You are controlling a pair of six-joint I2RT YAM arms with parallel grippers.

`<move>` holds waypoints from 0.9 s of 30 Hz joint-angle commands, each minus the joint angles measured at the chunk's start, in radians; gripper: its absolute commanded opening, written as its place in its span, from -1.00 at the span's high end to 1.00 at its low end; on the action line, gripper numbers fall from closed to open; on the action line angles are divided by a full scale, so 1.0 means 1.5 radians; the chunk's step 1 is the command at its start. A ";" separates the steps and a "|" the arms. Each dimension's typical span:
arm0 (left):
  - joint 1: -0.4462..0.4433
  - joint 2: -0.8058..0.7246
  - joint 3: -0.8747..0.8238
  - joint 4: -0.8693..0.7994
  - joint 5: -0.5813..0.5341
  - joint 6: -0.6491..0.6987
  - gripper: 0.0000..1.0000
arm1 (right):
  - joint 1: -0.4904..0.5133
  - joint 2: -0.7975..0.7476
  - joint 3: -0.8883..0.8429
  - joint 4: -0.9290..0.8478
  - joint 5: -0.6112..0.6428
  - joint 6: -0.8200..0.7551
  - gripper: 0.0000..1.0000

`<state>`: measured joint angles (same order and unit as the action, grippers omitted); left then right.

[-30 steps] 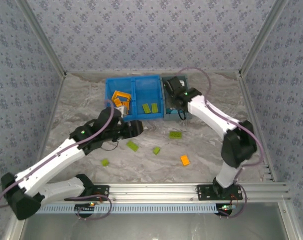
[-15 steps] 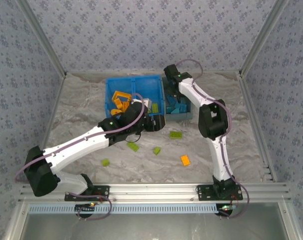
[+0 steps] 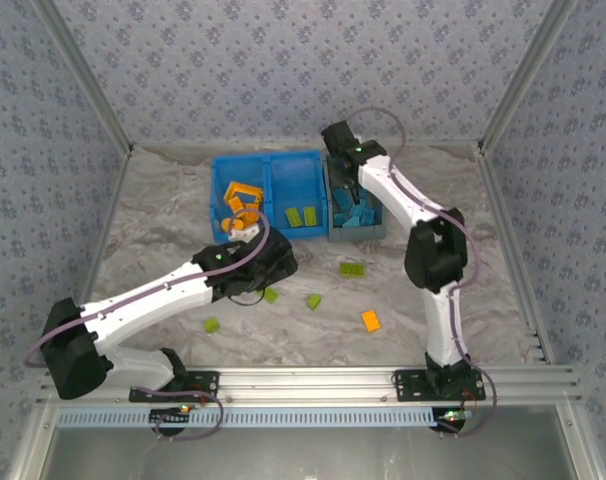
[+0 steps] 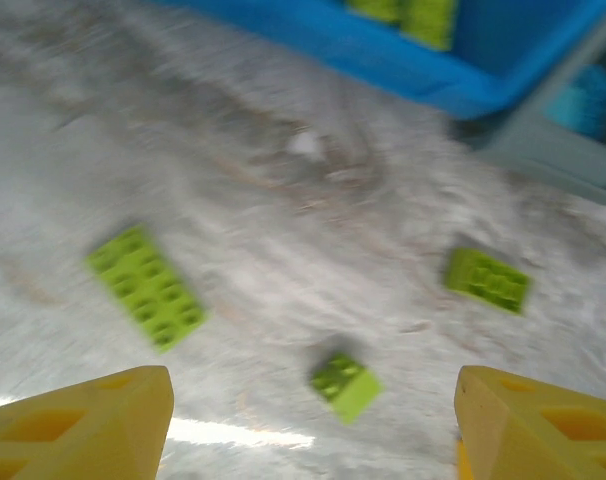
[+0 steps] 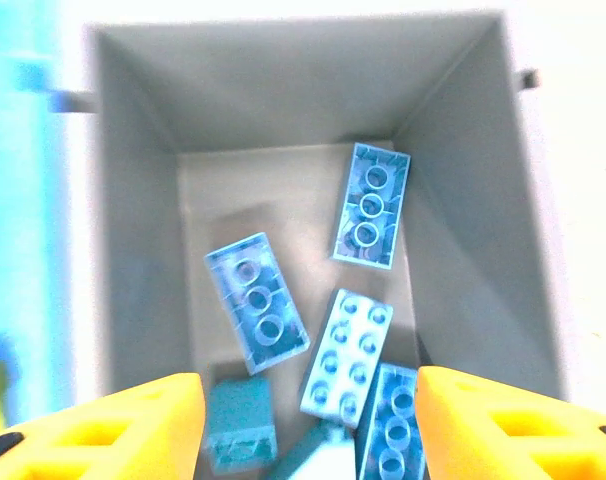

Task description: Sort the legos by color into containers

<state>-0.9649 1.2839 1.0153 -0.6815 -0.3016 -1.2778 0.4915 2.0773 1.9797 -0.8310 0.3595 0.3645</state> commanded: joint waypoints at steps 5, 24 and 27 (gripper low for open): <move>0.035 0.022 -0.071 -0.054 0.021 -0.202 -0.51 | 0.118 -0.329 -0.252 0.086 0.059 -0.020 -0.23; 0.137 0.263 0.014 -0.035 0.227 -0.277 -0.34 | 0.349 -0.769 -0.676 0.156 -0.050 0.036 -0.27; 0.140 0.280 0.008 -0.015 0.239 -0.274 -0.32 | 0.356 -0.762 -0.675 0.156 -0.044 0.039 -0.28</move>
<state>-0.7574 1.6844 1.0393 -0.7208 0.0090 -1.6745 1.0157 0.9268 0.9707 -0.5949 0.2760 0.3962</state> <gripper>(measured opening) 0.662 0.637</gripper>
